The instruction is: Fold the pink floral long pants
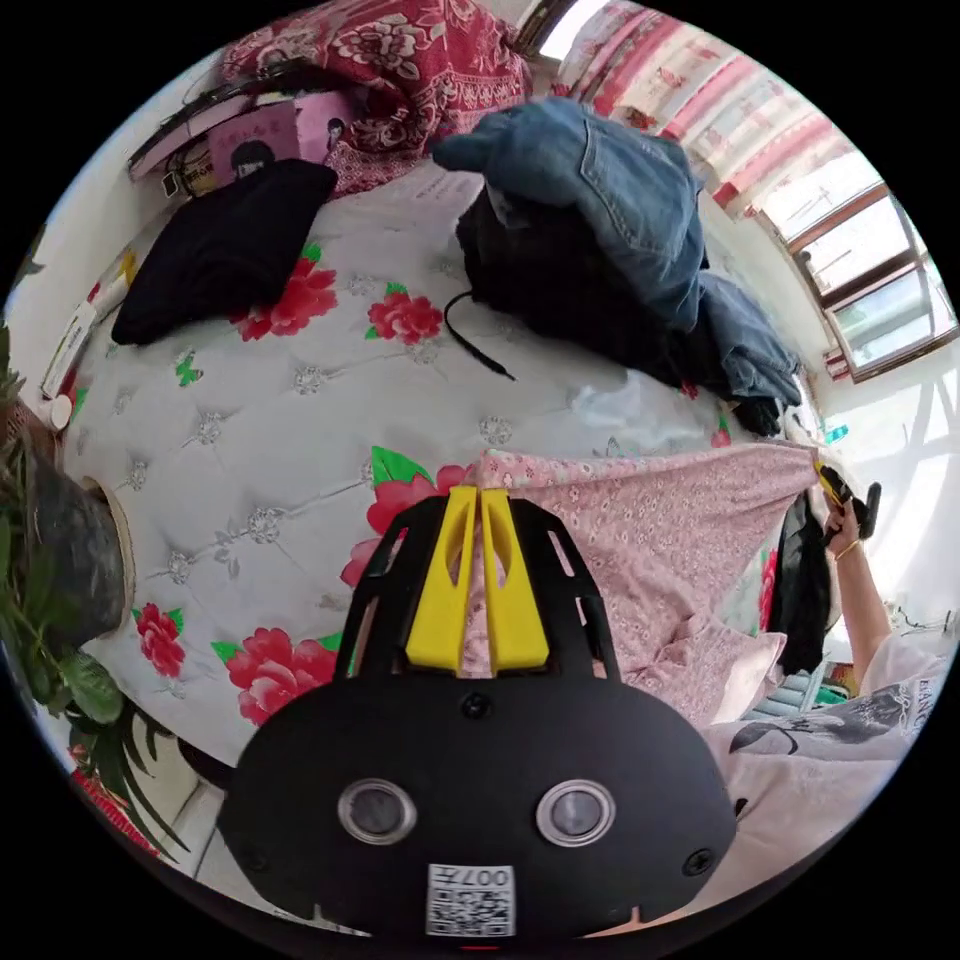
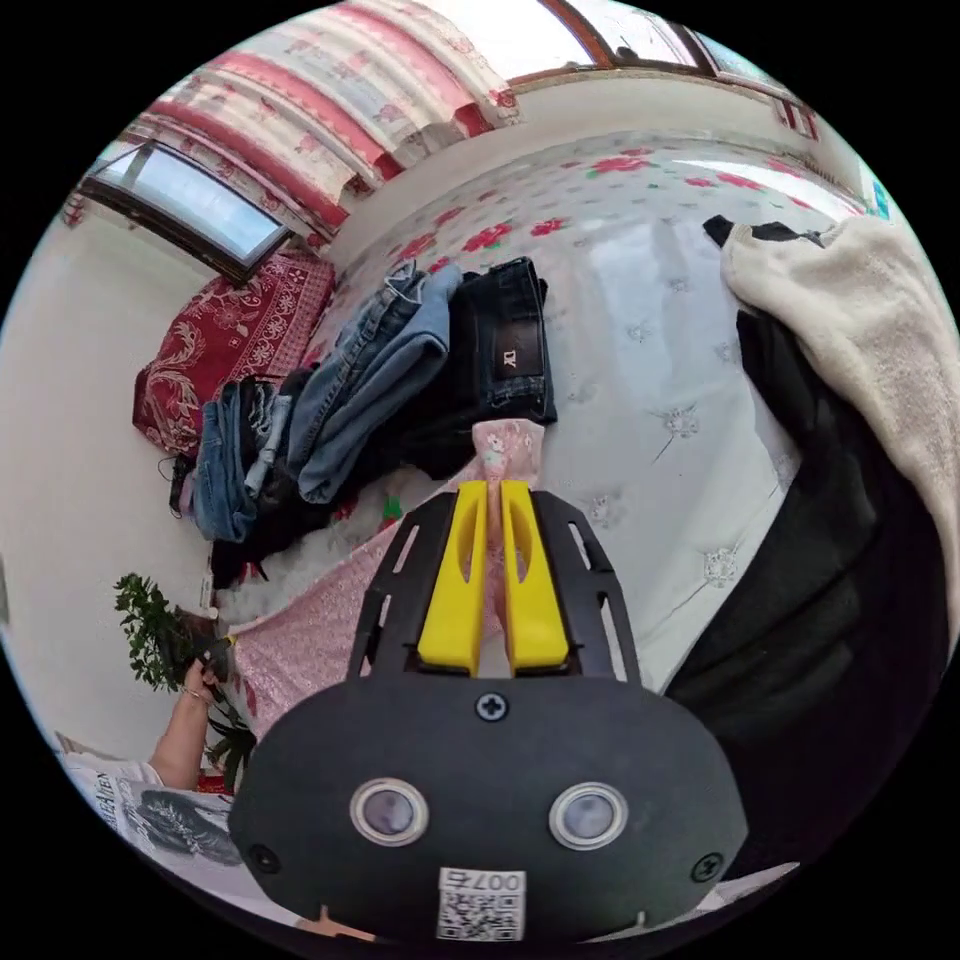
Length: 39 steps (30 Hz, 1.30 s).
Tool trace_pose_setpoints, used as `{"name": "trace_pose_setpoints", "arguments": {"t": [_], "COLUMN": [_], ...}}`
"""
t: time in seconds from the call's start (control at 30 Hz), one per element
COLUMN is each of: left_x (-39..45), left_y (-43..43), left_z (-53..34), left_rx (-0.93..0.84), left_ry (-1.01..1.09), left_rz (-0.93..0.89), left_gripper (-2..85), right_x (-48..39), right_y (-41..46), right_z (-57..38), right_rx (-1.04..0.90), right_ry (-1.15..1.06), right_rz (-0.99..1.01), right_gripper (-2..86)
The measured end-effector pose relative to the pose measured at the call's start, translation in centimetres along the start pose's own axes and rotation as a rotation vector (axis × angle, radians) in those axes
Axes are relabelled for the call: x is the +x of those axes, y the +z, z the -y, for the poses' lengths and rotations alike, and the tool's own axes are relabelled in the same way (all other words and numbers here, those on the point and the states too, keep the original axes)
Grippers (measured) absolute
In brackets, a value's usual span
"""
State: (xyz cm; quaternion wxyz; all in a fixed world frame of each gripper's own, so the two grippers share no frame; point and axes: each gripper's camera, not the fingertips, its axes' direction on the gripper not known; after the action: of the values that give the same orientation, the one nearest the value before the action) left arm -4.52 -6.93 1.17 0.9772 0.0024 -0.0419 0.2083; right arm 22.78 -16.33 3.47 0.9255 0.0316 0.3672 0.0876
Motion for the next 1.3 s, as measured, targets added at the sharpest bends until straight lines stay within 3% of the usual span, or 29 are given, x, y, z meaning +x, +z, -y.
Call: {"name": "trace_pose_setpoints", "arguments": {"t": [0.07,0.17,0.3,0.4,0.47,0.63,0.9,1.1,1.3], "left_x": [-0.9,-2.0,-2.5,-2.3,-3.0,-4.4,-5.2,-5.5,-5.6], "left_y": [-4.0,-8.6,-11.5,-10.8,-8.6,-5.7,-5.8,-6.0,-9.5], "left_z": [-1.6,-4.7,-9.0,-12.2,-14.5,-17.3,-15.6,-14.0,-15.1], "left_rx": [0.133,0.307,0.414,0.370,0.290,0.220,0.232,0.229,0.292], "left_ry": [-0.047,-0.086,-0.065,-0.029,-0.077,-0.169,-0.194,-0.184,-0.089], "left_rz": [-0.040,-0.119,-0.161,-0.124,-0.104,-0.141,-0.166,-0.191,-0.214], "left_gripper": [-1.0,-1.0,-1.0,-1.0,-1.0,-1.0,-1.0,-1.0,-1.0], "right_x": [-1.9,-3.9,-3.5,0.0,4.7,10.5,10.5,10.1,7.5], "right_y": [-5.2,-11.3,-15.5,-14.7,-11.9,-10.5,-7.3,-4.7,-16.7], "right_z": [-0.4,-3.0,-8.7,-14.7,-19.6,-26.7,-21.2,-18.1,-19.7], "right_rx": [0.157,0.317,0.385,0.291,0.099,0.044,0.006,-0.062,0.262], "right_ry": [-0.070,-0.191,-0.226,-0.134,0.083,0.330,0.255,0.306,0.113], "right_rz": [0.126,0.160,0.130,0.068,-0.015,0.017,-0.063,-0.138,0.120], "right_gripper": [0.5,0.2,0.4,1.4,2.5,4.6,6.4,1.0,-0.1]}}
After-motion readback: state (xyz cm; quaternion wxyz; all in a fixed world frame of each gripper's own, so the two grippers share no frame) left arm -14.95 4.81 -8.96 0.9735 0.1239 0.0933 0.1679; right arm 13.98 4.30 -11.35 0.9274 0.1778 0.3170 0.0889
